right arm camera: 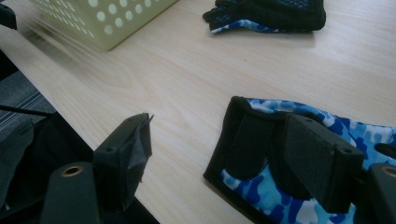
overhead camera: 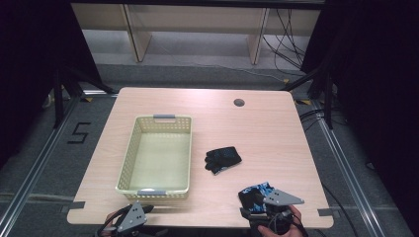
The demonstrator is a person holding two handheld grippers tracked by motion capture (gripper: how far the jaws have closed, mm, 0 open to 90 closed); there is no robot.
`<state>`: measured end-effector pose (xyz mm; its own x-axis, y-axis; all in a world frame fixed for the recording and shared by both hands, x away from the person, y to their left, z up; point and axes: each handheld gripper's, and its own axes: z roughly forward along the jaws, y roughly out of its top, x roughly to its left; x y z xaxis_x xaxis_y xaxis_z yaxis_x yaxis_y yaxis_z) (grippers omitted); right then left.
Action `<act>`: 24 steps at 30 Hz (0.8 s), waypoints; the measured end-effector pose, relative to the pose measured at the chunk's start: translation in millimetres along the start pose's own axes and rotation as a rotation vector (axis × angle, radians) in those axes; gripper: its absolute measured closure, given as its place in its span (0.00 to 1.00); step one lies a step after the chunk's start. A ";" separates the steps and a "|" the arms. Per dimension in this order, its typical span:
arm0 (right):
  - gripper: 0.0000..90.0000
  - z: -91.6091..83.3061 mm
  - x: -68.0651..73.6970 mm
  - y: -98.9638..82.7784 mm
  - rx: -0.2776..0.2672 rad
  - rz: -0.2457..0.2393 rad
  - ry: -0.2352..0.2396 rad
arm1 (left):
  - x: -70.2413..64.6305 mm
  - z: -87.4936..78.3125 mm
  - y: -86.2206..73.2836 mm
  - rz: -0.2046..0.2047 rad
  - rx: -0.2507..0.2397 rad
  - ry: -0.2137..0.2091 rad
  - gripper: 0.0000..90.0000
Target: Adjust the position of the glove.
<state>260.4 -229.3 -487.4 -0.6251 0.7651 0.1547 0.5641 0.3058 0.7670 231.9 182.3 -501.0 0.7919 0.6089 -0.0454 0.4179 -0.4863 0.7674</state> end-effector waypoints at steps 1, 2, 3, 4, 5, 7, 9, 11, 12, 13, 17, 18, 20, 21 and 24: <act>0.29 0.9 -0.8 0.2 -0.008 -0.011 0.013 | 1.9 0.3 -0.1 0.024 0.010 0.007 0.17; 0.29 0.6 -0.4 0.3 -0.008 -0.016 0.011 | 1.3 -0.2 0.2 0.017 0.007 -0.010 0.17; 0.30 -0.1 -0.6 0.8 -0.006 -0.025 0.010 | 1.3 0.0 0.3 0.019 0.004 -0.007 0.17; 0.30 0.1 -1.2 1.0 -0.011 -0.033 0.001 | 1.0 0.8 -0.2 0.020 -0.011 -0.002 0.17; 0.30 1.7 -0.5 1.5 -0.013 -0.021 0.001 | 0.3 0.8 -0.1 0.014 -0.017 0.000 0.17; 0.30 0.6 0.1 1.8 -0.019 -0.014 0.008 | -0.5 1.2 -0.7 -0.012 -0.016 -0.005 0.17; 0.32 1.7 -1.6 5.7 -0.019 -0.030 0.016 | 0.3 0.3 -0.6 -0.004 -0.014 0.004 0.17; 0.36 0.8 0.1 10.0 -0.012 -0.021 0.009 | 1.6 -0.6 -0.1 0.019 -0.007 0.010 0.17; 0.39 0.7 2.3 12.6 -0.008 -0.012 0.005 | 1.6 -0.6 -0.1 0.019 -0.007 0.010 0.17; 0.39 0.6 1.4 16.2 -0.013 -0.042 -0.001 | 0.8 -0.3 -0.2 0.018 -0.009 0.010 0.17; 0.45 1.5 0.8 29.3 -0.030 -0.116 0.003 | -0.8 0.8 -0.6 -0.011 -0.018 0.001 0.17; 0.45 2.2 2.5 33.1 -0.034 -0.106 0.000 | 0.2 1.1 -0.3 -0.003 -0.003 0.011 0.17; 0.47 4.8 1.9 39.2 -0.035 -0.138 -0.002 | 0.0 1.6 -0.3 -0.005 -0.008 0.015 0.17; 0.47 4.8 1.9 39.2 -0.035 -0.138 -0.002 | 0.0 1.6 -0.3 -0.005 -0.008 0.015 0.17; 0.49 11.8 6.2 53.8 -0.022 -0.171 0.010 | -0.3 1.3 -0.9 -0.027 -0.028 0.009 0.17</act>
<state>293.3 -201.4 -452.6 -0.7163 0.6973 0.0273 0.4373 0.4181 0.7962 231.9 181.7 -502.4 0.7765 0.6271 -0.0613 0.4268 -0.4519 0.7834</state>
